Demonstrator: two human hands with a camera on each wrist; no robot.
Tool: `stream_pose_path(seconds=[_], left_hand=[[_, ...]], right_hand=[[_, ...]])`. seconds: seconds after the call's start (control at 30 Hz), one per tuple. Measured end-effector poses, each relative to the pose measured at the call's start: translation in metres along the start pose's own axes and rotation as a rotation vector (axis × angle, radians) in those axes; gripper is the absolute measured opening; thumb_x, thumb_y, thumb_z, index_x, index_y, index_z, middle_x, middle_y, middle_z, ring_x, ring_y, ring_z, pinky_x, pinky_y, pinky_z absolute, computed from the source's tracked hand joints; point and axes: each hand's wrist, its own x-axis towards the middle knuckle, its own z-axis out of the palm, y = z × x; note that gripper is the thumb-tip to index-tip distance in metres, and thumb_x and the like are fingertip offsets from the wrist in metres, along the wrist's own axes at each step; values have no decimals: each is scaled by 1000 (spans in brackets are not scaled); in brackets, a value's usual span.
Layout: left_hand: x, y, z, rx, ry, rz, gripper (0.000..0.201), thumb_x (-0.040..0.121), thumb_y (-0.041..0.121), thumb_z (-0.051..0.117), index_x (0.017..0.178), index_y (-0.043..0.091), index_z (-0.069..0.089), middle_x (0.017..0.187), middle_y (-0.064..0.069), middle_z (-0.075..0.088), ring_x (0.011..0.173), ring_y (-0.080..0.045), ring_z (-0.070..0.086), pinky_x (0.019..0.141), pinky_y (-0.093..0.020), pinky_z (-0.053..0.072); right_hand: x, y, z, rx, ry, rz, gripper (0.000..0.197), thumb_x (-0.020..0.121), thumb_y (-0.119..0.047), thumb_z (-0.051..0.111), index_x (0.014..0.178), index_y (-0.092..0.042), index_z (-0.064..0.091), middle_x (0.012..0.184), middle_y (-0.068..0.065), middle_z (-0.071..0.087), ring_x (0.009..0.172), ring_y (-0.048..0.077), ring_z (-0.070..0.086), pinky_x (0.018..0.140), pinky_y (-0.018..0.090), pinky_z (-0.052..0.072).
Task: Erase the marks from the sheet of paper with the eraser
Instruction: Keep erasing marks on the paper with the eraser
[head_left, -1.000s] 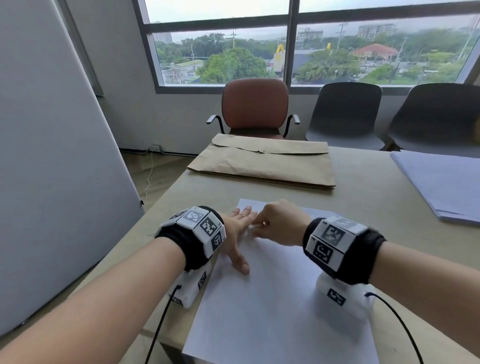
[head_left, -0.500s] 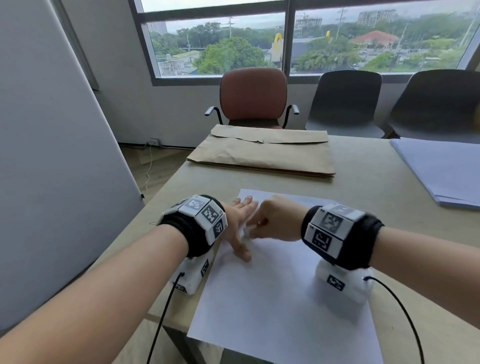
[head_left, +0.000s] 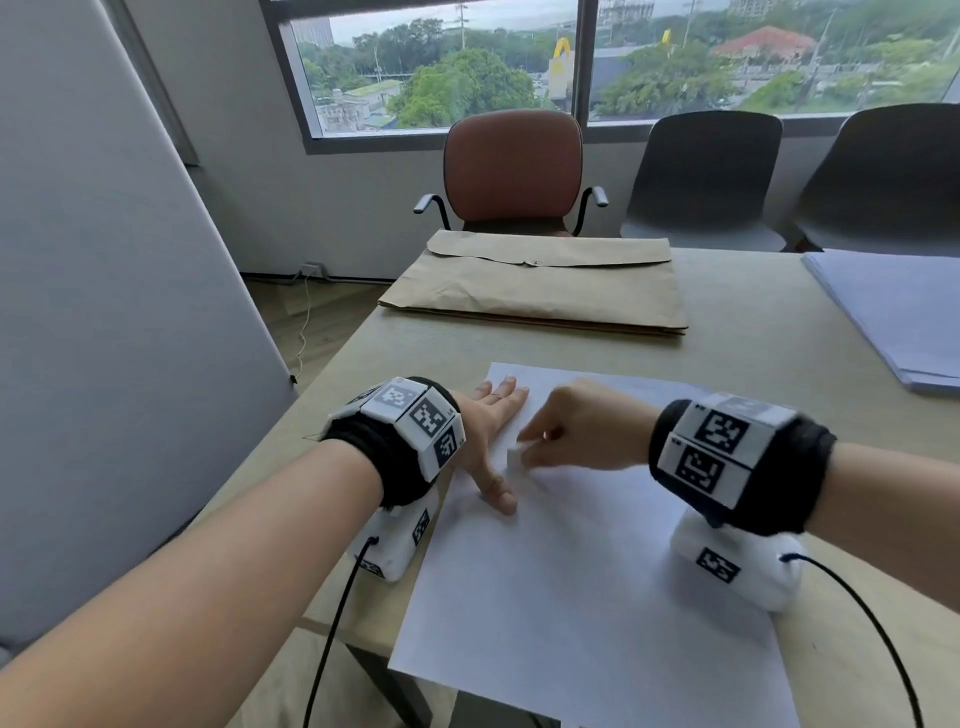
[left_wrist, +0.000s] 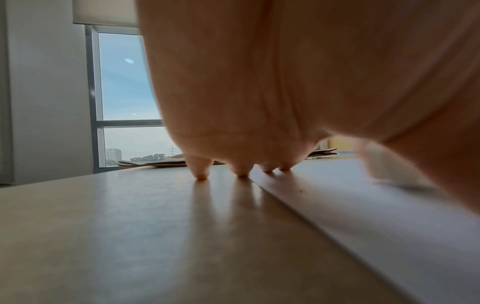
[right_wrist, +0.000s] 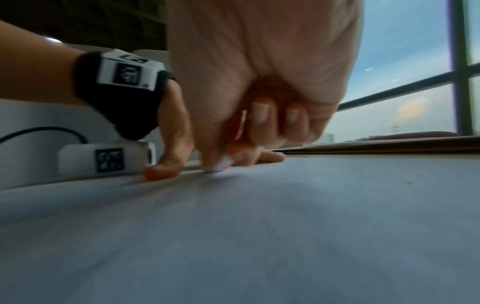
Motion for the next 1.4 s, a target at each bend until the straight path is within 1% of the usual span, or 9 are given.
stream_pose_path(seconds=[0.1, 0.3, 0.47, 0.57, 0.63, 0.83, 1.0, 1.2, 1.4], left_hand=[[-1, -2, 0, -22, -7, 7, 129, 68, 53, 74, 145, 24, -25, 154, 6, -27, 142, -11, -22, 116, -38, -6], [1, -1, 0, 2, -12, 3, 129, 69, 55, 73, 145, 23, -26, 154, 7, -28, 143, -12, -21, 116, -38, -5], [-1, 0, -1, -16, -23, 6, 129, 69, 54, 74, 145, 24, -26, 154, 7, -28, 142, -11, -22, 116, -39, -5], [-1, -1, -1, -6, -28, 5, 130, 68, 55, 74, 145, 24, -26, 153, 7, -29, 142, -12, -22, 116, -39, -5], [-1, -1, -1, -1, -36, 3, 130, 68, 55, 73, 144, 23, -27, 153, 7, -30, 142, -11, -23, 117, -40, -5], [-4, 1, -2, -25, -37, 1, 129, 69, 53, 73, 144, 23, -27, 153, 7, -29, 142, -11, -23, 116, -38, -5], [-4, 2, -2, -11, -42, 4, 128, 70, 53, 73, 144, 22, -27, 153, 6, -30, 142, -12, -23, 116, -39, -5], [-4, 1, -2, -24, -38, -1, 128, 70, 53, 73, 144, 22, -26, 153, 6, -29, 142, -11, -22, 116, -37, -6], [-5, 1, -2, -18, -44, 4, 128, 71, 53, 73, 144, 21, -28, 153, 6, -30, 142, -12, -23, 116, -37, -6]], right_hand=[[12, 9, -6, -90, 102, 75, 23, 87, -38, 55, 92, -22, 72, 67, -4, 58, 73, 20, 48, 68, 31, 44], [-10, -4, 4, -2, -69, -63, 25, 87, -34, 57, 75, -15, 68, 50, -3, 41, 51, 14, 38, 56, 21, 33], [8, 7, -6, -91, 103, 74, 33, 85, -35, 54, 56, -20, 54, 52, 0, 40, 66, 25, 41, 61, 31, 39], [-2, -1, -1, -44, -15, -12, 25, 87, -35, 55, 70, -21, 66, 52, -5, 41, 56, 15, 40, 59, 26, 36], [-10, -6, 2, -1, -99, -48, 27, 86, -34, 57, 62, -23, 61, 50, -4, 40, 51, 13, 38, 54, 22, 32], [8, 10, -6, -112, 116, 93, 31, 86, -37, 53, 63, -17, 58, 55, -3, 40, 68, 24, 43, 55, 27, 35], [-11, -3, 6, 46, -96, -38, 37, 85, -36, 57, 51, -23, 54, 43, -3, 40, 50, 16, 36, 56, 27, 34], [6, 16, -4, -75, 95, 80, 31, 86, -39, 53, 78, -11, 65, 59, 0, 47, 66, 24, 45, 59, 32, 41], [-9, 3, 3, -13, -65, -27, 26, 85, -38, 56, 80, -16, 69, 52, -4, 43, 51, 11, 40, 60, 25, 37]])
